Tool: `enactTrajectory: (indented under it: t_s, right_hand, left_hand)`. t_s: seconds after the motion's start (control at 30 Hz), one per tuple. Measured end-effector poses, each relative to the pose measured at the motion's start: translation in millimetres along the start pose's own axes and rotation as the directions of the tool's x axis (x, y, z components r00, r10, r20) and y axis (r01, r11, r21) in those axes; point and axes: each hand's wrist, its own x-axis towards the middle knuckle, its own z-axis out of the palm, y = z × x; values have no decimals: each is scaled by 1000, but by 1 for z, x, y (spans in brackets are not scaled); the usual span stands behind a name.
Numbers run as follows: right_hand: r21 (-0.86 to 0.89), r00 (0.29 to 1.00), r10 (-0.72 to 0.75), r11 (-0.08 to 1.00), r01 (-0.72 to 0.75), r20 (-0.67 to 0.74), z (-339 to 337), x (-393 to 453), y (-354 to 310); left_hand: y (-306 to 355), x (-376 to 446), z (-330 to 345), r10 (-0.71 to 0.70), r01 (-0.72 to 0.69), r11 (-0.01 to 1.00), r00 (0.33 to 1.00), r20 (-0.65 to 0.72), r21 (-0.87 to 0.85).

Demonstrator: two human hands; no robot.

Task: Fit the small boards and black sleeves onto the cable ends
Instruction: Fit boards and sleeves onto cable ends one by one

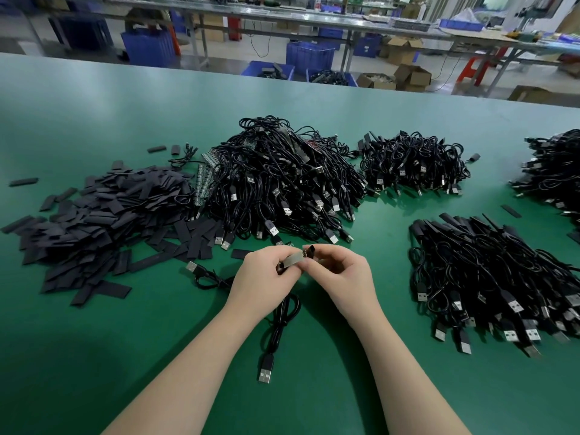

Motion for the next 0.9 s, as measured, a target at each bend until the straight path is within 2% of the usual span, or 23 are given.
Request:
enactTrajectory:
  t_s: [0.3,0.5,0.7,0.9]
  right_hand:
    - [99,999,23,995,-20,-28,-3,-3,-6]
    - [249,987,82,967,-45,-141,-7,0,-7]
    - [408,988,65,913,-2,-141,-4,-4,-11]
    - [364,993,5,931,39,-118,-2,-5,-11]
  left_hand:
    - [3,0,-1,5,-6,996,1000,-13,-86]
    - [3,-1,-4,11,-10,987,1000,4,-160]
    - [2,1,-4,29,-31,994,999,-26,-108]
    - [3,1,-7,85,-85,994,996,2,-74]
